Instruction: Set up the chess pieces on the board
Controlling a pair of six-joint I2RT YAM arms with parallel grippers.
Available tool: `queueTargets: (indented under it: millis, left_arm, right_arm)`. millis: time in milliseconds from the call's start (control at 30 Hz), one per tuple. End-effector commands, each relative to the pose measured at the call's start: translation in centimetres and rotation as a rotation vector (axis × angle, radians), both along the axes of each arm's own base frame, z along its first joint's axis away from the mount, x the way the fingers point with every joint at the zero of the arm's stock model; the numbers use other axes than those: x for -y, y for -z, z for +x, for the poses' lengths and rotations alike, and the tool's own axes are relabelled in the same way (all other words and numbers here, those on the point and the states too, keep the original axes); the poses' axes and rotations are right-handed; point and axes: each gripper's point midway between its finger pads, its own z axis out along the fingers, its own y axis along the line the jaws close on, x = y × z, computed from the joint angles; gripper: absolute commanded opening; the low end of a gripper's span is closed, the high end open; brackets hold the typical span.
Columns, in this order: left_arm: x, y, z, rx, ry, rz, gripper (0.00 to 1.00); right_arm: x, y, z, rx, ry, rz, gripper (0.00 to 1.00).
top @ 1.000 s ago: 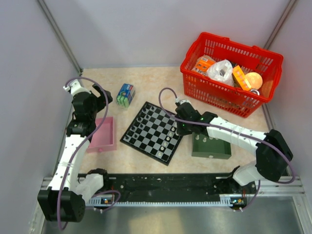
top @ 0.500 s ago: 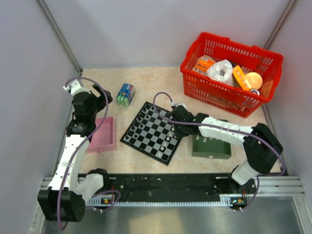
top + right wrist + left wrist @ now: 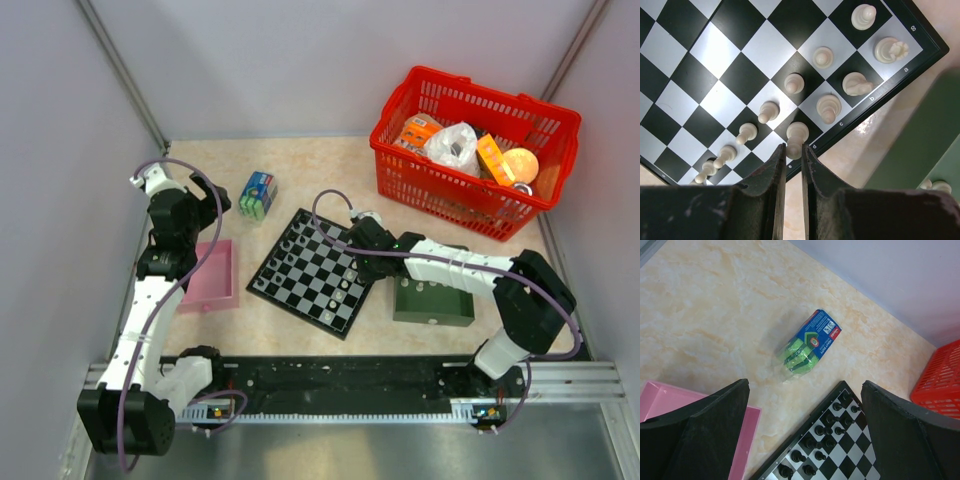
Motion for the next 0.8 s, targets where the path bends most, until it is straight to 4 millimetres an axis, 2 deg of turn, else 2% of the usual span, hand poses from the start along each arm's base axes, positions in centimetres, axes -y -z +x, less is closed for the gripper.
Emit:
queueTargets:
  millis: [0, 167, 500, 600, 767]
  left_arm:
    - [-0.4, -1.3, 0.4, 0.056, -0.018, 0.001, 0.99]
    - [-0.4, -1.4, 0.4, 0.057, -0.018, 0.001, 0.99]
    - [-0.4, -1.4, 0.4, 0.06, -0.016, -0.002, 0.99]
    - [-0.3, -1.6, 0.4, 0.062, -0.012, -0.001, 0.99]
    - [-0.5, -1.7, 0.3, 0.061, -0.02, 0.006, 0.99]
  right_arm:
    - [-1.1, -0.8, 0.7, 0.032, -0.009, 0.015, 0.15]
    - [-1.4, -1.2, 0.7, 0.036, -0.027, 0.029, 0.23]
    - [-1.9, -2.2, 0.5, 0.038, -0.048, 0.054, 0.31]
    - [-2.1, -3.4, 0.5, 0.049, -0.05, 0.075, 0.33]
    - [-1.0, -7.4, 0.5, 0.133, -0.021, 0.125, 0.4]
